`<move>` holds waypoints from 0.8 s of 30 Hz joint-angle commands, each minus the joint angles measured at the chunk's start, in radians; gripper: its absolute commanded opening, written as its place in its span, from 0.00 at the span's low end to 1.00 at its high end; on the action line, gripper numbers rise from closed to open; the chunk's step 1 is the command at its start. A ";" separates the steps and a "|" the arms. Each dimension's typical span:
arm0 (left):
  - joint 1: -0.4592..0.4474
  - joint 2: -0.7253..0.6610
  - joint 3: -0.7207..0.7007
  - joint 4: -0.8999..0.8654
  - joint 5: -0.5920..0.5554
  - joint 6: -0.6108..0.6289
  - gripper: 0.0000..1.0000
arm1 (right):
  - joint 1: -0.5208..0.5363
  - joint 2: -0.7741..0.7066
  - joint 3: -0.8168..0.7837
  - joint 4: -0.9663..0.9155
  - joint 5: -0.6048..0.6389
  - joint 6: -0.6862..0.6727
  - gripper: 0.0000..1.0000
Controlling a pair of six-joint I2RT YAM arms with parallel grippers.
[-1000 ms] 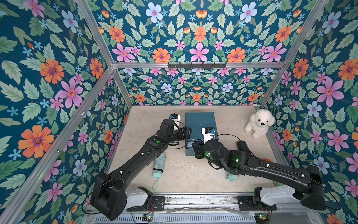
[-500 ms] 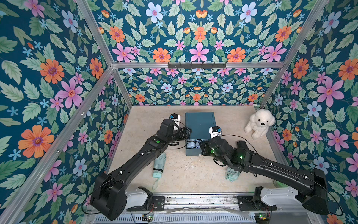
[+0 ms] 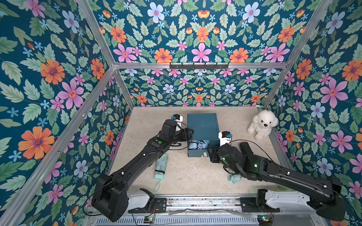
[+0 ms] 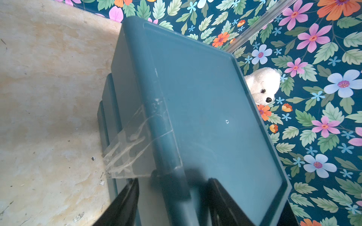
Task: Place the umbrella in the drawer by color
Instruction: Close the drawer in the storage box.
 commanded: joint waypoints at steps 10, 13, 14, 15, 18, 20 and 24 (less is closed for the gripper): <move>0.002 0.016 0.005 -0.082 -0.010 0.028 0.63 | 0.119 -0.006 -0.196 0.155 0.105 0.026 0.52; 0.002 0.016 0.008 -0.087 -0.011 0.029 0.62 | 0.078 0.036 -0.192 0.196 0.094 0.011 0.49; 0.003 0.016 0.011 -0.088 -0.011 0.031 0.62 | 0.062 0.045 -0.190 0.209 0.088 0.005 0.47; 0.002 0.016 0.012 -0.093 -0.015 0.032 0.62 | 0.053 0.049 -0.183 0.221 0.080 -0.007 0.45; 0.003 0.016 0.015 -0.100 -0.018 0.037 0.62 | 0.052 0.052 -0.134 0.223 0.056 -0.049 0.35; 0.002 0.016 0.017 -0.100 -0.014 0.039 0.62 | 0.073 0.059 -0.082 0.180 0.048 -0.060 0.27; 0.003 0.015 0.016 -0.101 -0.016 0.045 0.62 | 0.104 0.081 0.030 0.098 0.029 -0.046 0.21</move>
